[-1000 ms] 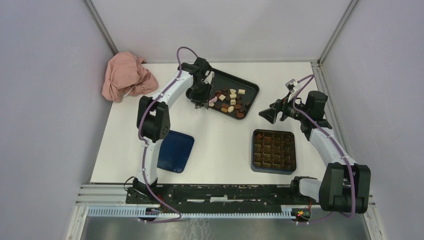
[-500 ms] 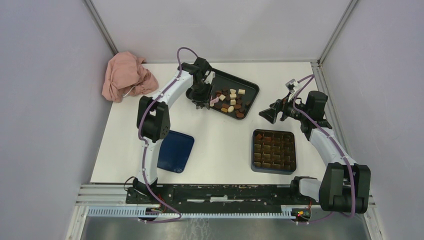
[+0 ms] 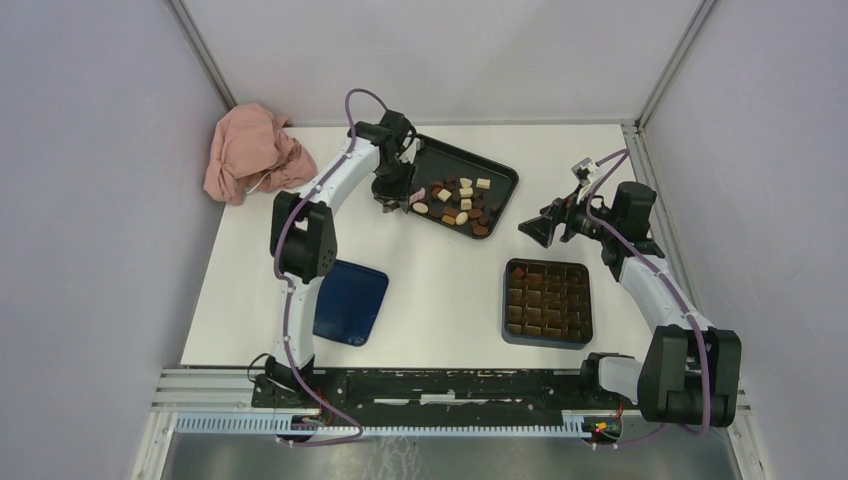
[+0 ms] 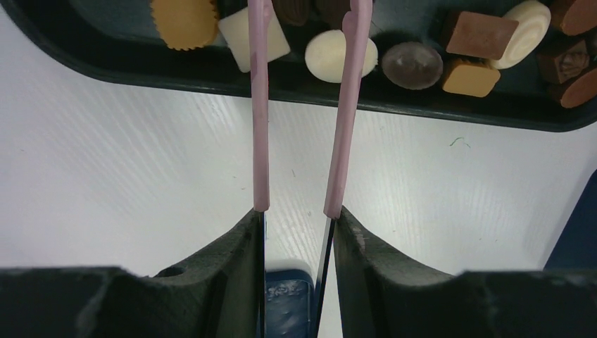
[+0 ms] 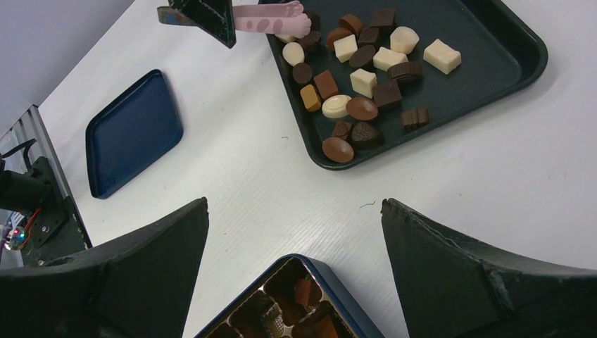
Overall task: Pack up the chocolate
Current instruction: Pick up the fake chocolate from the plate.
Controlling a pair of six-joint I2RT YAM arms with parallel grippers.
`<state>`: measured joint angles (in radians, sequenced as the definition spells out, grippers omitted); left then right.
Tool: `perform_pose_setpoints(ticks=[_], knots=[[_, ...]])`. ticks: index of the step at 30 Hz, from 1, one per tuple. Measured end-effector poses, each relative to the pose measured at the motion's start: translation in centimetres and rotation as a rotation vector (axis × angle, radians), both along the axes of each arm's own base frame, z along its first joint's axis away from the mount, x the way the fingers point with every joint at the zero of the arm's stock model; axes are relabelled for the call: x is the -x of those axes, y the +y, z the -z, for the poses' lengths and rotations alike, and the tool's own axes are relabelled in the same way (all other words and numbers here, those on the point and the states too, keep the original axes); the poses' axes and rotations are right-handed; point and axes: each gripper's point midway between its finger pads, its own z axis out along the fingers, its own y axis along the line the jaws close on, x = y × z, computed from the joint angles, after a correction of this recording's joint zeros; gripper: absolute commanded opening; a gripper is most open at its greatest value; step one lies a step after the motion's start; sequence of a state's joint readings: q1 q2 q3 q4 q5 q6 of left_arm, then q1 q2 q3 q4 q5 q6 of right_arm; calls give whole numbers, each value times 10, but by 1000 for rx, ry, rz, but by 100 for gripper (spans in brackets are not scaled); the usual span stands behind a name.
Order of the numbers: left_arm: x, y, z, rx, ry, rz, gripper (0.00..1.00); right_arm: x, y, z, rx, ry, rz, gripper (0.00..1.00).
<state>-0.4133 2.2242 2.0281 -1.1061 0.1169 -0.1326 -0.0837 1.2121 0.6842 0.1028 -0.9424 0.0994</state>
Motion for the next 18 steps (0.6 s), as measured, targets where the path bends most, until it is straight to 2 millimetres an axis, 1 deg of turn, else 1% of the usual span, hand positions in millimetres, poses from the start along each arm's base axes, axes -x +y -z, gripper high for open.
perform_pose_setpoints(ticks=[3, 7, 11, 14, 18], knots=[[-9, 9, -7, -2, -22, -23, 45, 0, -1, 0, 0, 0, 2, 98], [-23, 15, -19, 13, -63, -46, 45, 0, -1, 0, 0, 0, 2, 98], [-33, 20, -26, 21, -88, -61, 45, 0, -1, 0, 0, 0, 2, 98], [-37, 22, -24, 19, -86, -63, 45, 0, -1, 0, 0, 0, 2, 98], [-38, 22, -6, 5, -53, -59, 45, 0, -1, 0, 0, 0, 2, 98]])
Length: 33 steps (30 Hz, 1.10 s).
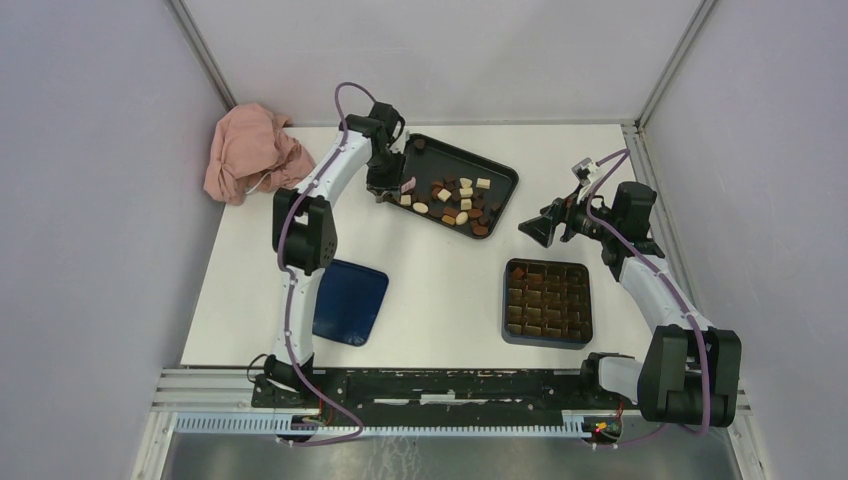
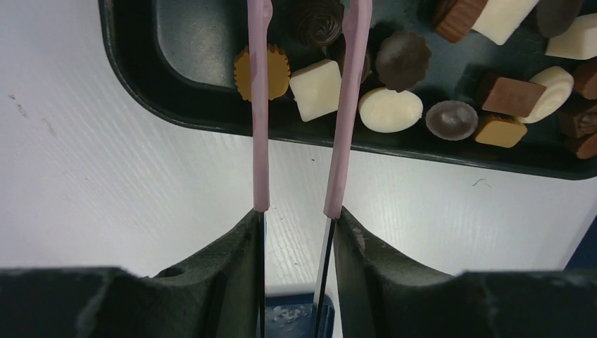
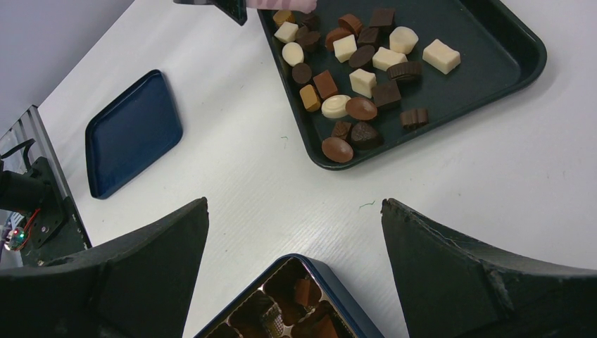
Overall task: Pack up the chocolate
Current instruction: Pick up the fake chocolate from the plate.
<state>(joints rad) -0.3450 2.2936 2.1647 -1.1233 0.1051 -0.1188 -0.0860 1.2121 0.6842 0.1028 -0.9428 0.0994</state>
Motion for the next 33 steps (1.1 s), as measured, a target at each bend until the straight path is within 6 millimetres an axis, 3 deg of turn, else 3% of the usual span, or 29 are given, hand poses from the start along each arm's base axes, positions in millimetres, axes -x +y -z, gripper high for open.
perform_pose_setpoints(ticks=[7, 33], knots=[[4, 1, 23, -18, 55, 2, 45, 0, 0, 0, 0, 0, 0, 98], [16, -2, 28, 6, 108, 16, 43, 0, 0, 2, -2, 7, -2, 98]])
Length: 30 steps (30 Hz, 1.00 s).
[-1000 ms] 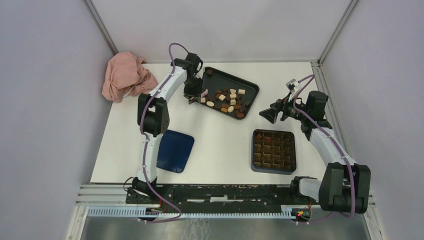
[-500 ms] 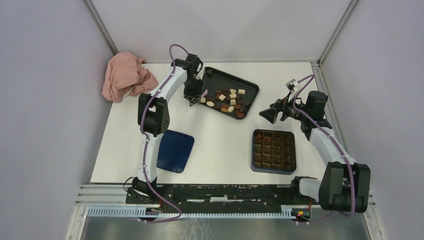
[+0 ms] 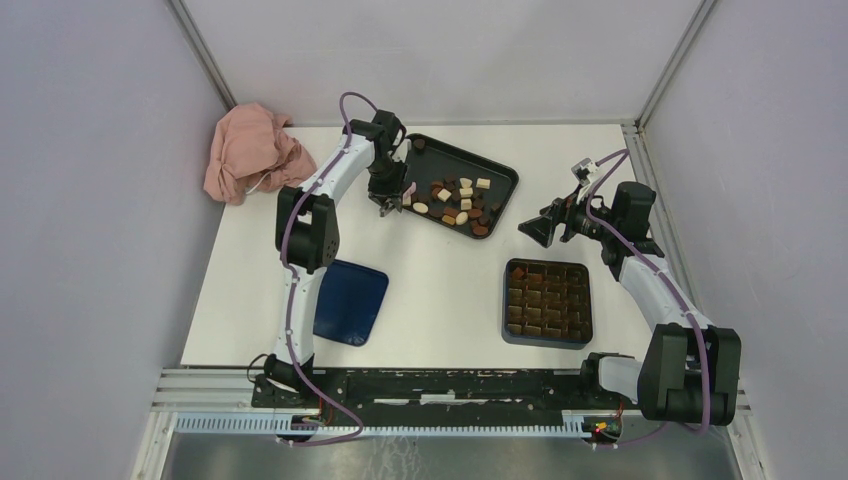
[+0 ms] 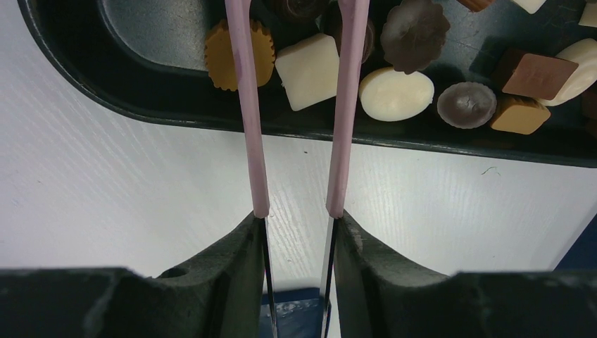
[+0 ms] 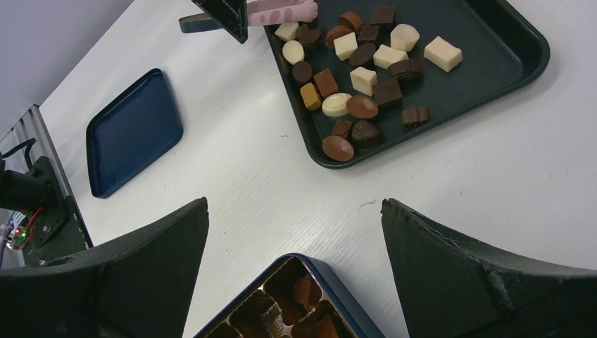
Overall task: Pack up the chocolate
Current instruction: Pick up the fake chocolate from the plate.
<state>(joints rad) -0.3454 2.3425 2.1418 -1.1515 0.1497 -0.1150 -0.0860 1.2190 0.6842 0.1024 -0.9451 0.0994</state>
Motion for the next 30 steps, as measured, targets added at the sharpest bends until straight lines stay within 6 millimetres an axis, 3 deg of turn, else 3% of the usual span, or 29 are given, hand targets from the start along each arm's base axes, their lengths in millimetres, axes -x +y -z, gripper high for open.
perform_pose_setpoints(ticks=[11, 30], knots=[[2, 1, -5, -5, 5, 5, 32, 0, 0, 0, 0, 0, -1, 98], [-14, -7, -15, 32, -57, 8, 27, 0, 0, 0, -1, 0, 0, 98]])
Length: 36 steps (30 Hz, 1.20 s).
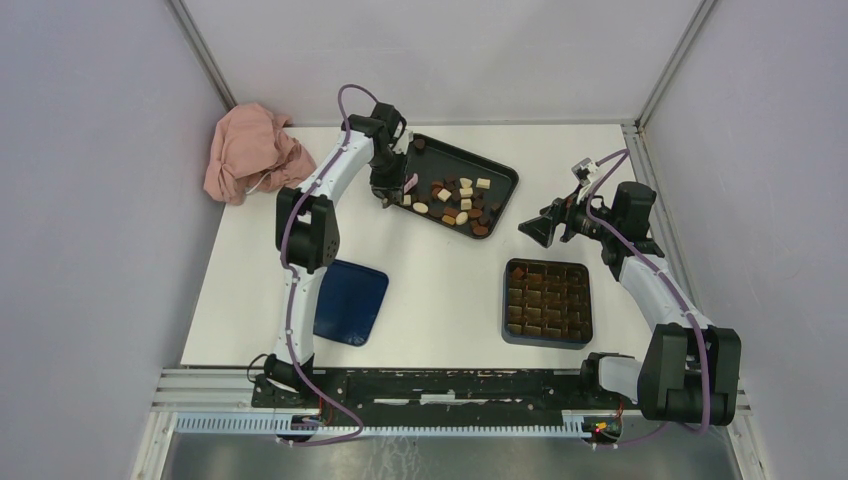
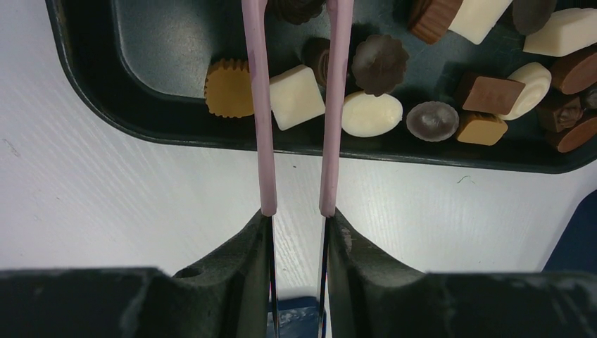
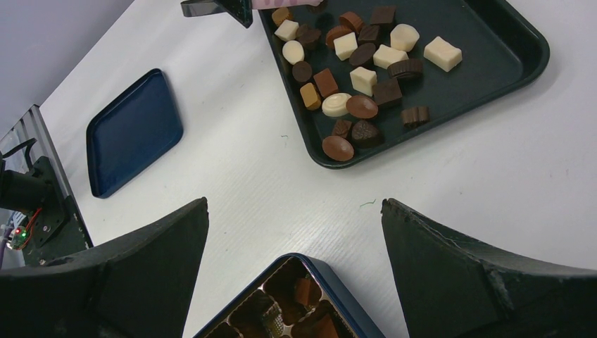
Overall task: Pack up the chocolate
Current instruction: Pick up the fake chocolate from the plate.
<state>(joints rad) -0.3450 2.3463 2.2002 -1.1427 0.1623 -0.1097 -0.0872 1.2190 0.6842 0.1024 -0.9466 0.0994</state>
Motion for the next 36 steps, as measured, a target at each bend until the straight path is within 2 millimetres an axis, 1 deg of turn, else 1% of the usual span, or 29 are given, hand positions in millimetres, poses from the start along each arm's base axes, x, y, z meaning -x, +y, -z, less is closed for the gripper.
perform_pose_setpoints(ticks=[5, 10, 17, 21, 26, 28, 33, 35, 36], knots=[[-5, -4, -1, 24, -28, 4, 26, 0, 0, 0, 0, 0, 0, 98], [1, -8, -3, 55, -30, 13, 26, 0, -1, 1, 8, -1, -1, 98], [8, -10, -18, 91, -64, 22, 26, -2, -5, 0, 46, -35, -5, 98], [10, -12, -25, 113, -81, 28, 25, -4, -13, -4, 123, -90, -18, 98], [16, -14, -25, 137, -82, 36, 25, -8, -26, -10, 321, -221, -91, 94], [18, -15, -25, 145, -80, 39, 25, -4, -30, -3, 394, -257, -136, 93], [24, -17, -30, 168, -84, 48, 25, 23, -39, 32, 602, -327, -345, 92], [24, -18, -33, 179, -93, 51, 25, 30, -45, 42, 673, -340, -418, 89], [24, -19, -34, 188, -97, 54, 25, 31, -48, 46, 710, -343, -454, 86]])
